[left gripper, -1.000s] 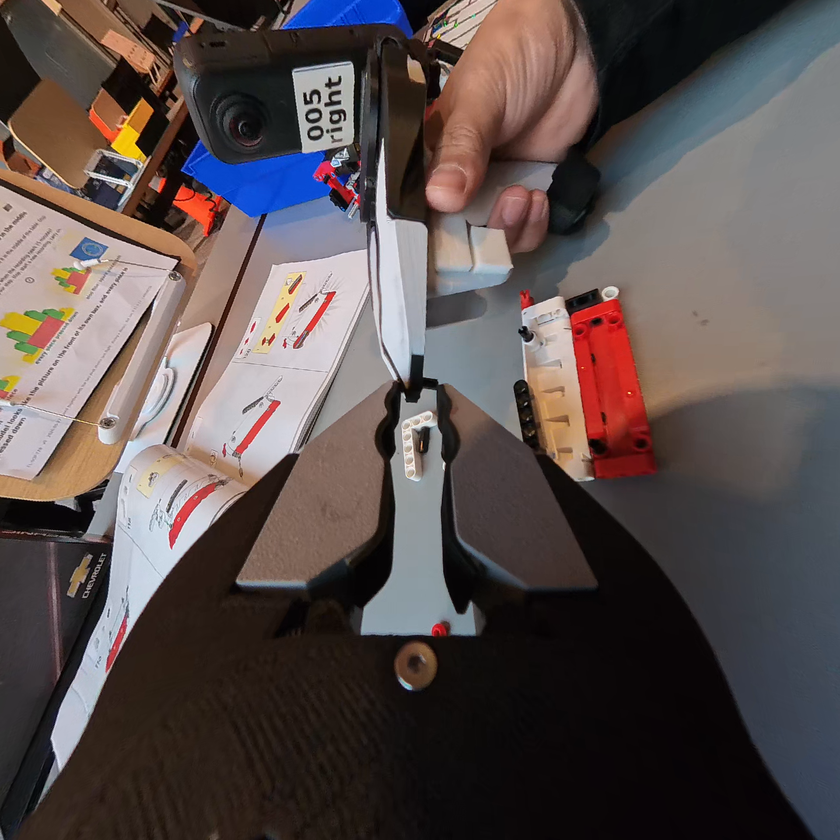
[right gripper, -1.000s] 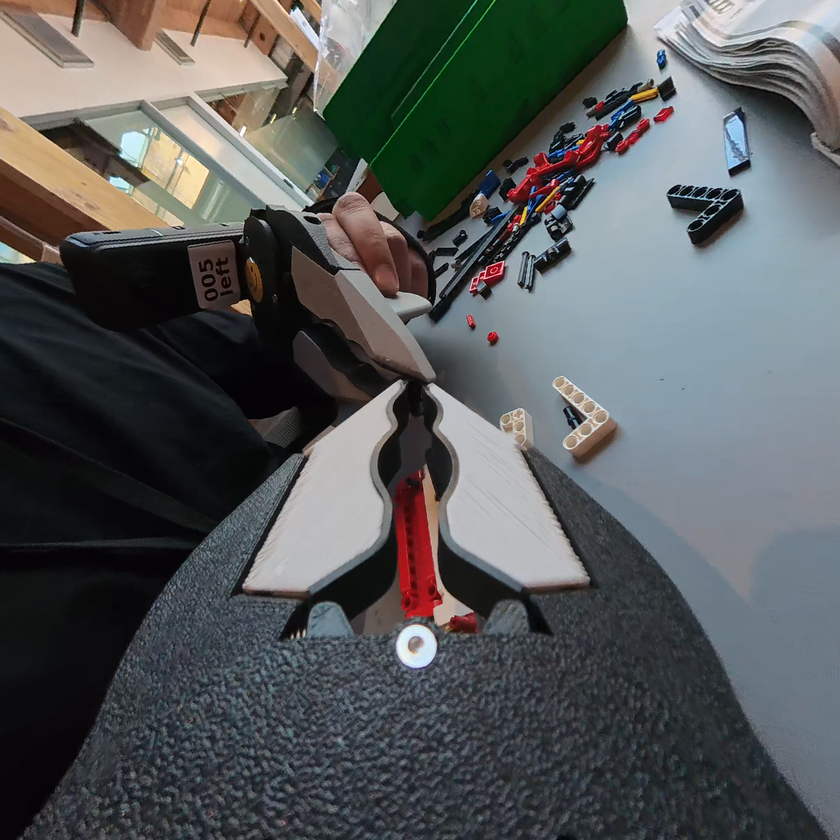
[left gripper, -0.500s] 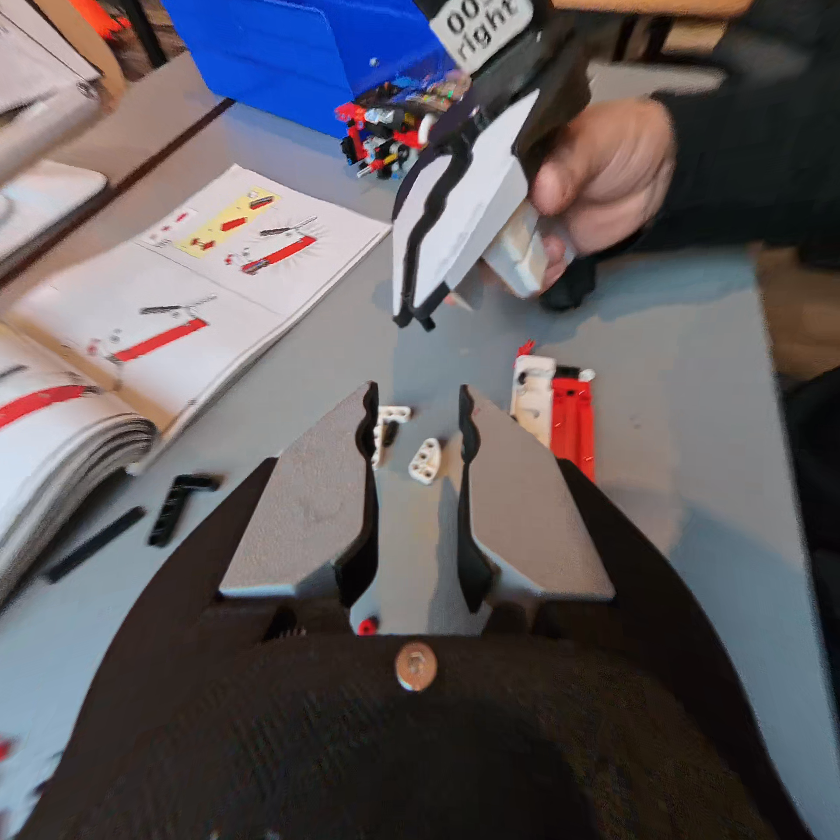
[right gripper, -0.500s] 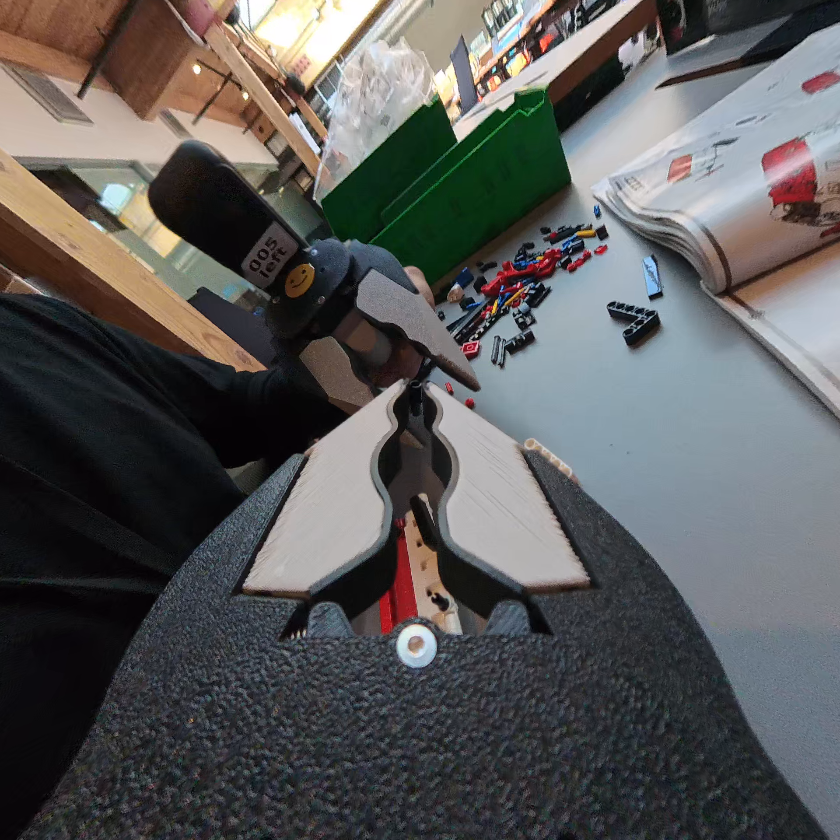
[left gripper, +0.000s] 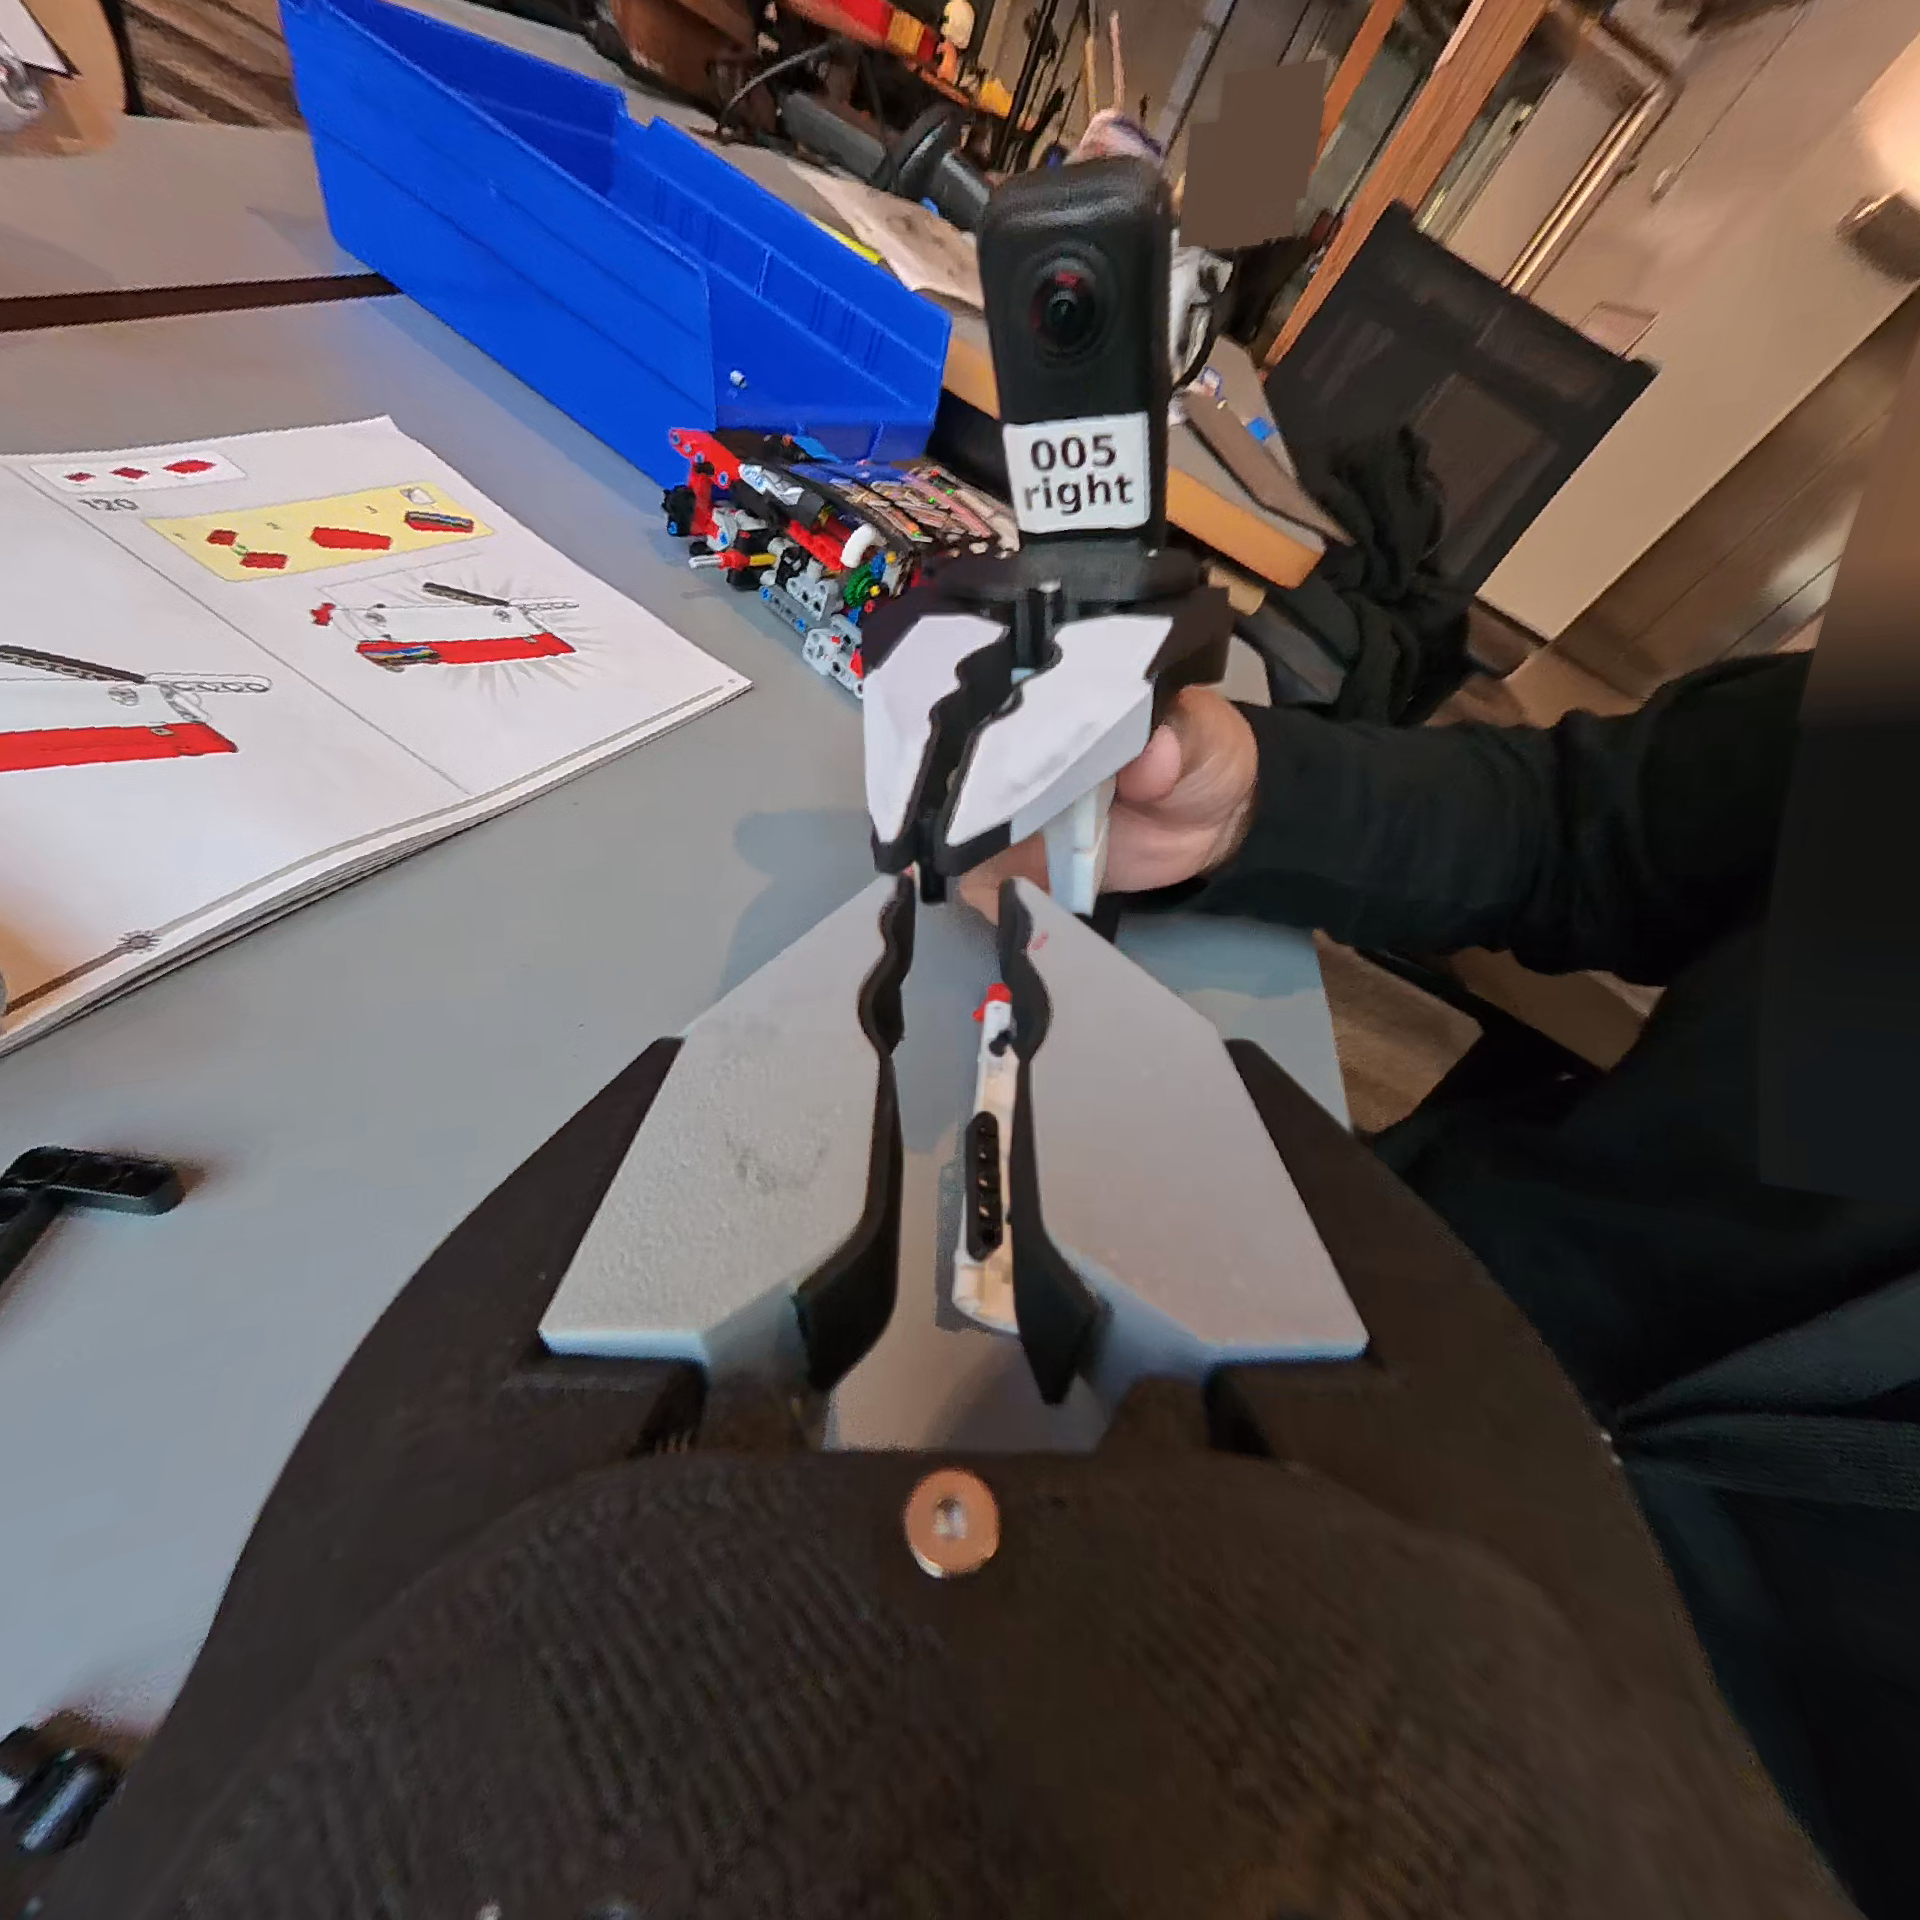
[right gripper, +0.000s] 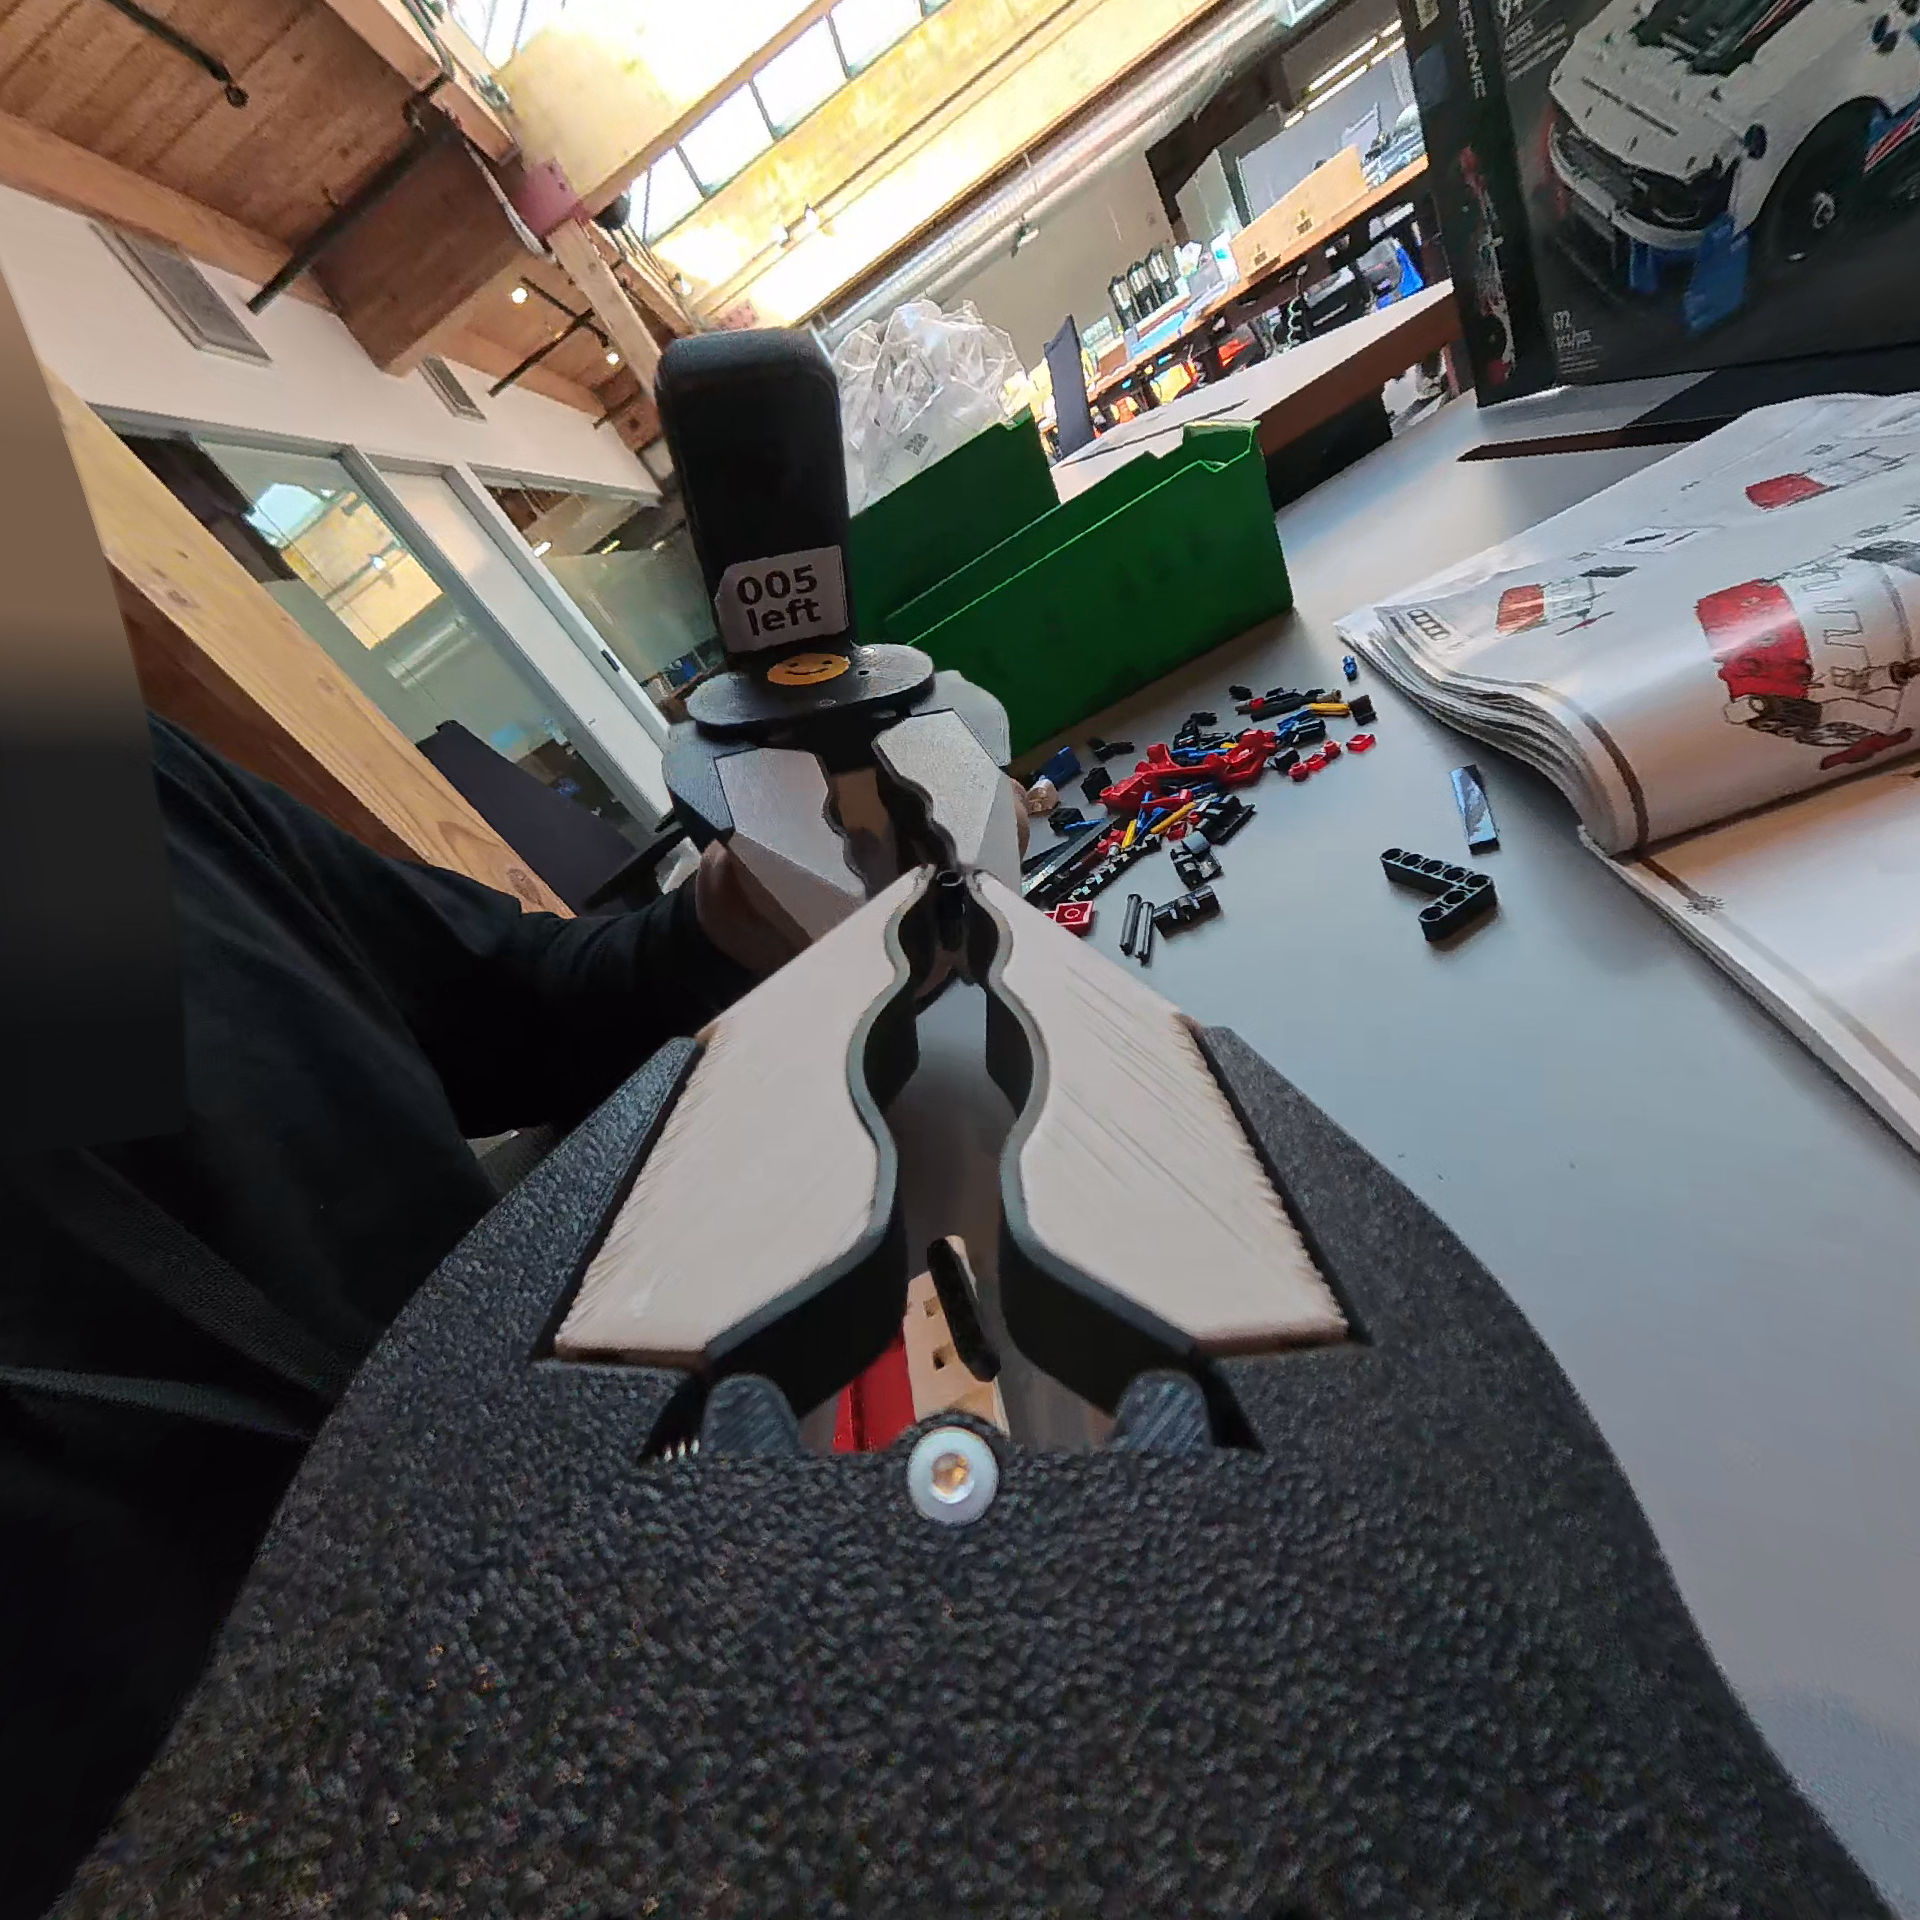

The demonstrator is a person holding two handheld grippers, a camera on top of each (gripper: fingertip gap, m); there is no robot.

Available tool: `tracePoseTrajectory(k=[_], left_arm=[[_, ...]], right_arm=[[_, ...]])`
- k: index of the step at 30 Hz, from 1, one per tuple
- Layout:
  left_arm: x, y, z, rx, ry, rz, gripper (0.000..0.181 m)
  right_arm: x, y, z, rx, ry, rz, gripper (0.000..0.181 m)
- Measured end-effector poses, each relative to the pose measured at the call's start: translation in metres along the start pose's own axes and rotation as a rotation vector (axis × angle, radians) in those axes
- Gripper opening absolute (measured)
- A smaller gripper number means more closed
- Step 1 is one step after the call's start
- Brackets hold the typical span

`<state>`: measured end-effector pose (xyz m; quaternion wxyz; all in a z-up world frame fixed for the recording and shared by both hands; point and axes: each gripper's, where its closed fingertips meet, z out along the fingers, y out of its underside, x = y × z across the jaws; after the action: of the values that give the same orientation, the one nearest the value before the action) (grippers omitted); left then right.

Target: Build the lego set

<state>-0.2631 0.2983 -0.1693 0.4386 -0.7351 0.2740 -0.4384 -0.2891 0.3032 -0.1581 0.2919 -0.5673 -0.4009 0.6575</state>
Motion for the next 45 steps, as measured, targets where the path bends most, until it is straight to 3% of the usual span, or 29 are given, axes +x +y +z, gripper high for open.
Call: tracePoseTrajectory(k=[7,14,18,29,45], left_arm=[[-0.009,0.003,-0.002,-0.009,-0.050,0.019,0.001],[-0.021,0.016,0.001,-0.154,-0.280,0.345,0.000],[-0.023,0.018,0.002,-0.181,-0.336,0.433,0.000],[-0.018,0.021,0.001,-0.183,-0.298,0.493,0.000],[-0.018,0.027,0.002,-0.206,-0.254,0.449,0.000]], right_arm=[[0.003,0.004,0.002,-0.050,0.041,-0.048,0.005],[0.013,0.016,-0.010,-0.252,0.158,-0.246,0.006],[0.011,0.019,-0.011,-0.322,0.177,-0.309,0.010],[0.010,0.025,-0.009,-0.387,0.175,-0.393,0.007],[0.007,0.029,-0.007,-0.423,0.152,-0.412,0.004]])
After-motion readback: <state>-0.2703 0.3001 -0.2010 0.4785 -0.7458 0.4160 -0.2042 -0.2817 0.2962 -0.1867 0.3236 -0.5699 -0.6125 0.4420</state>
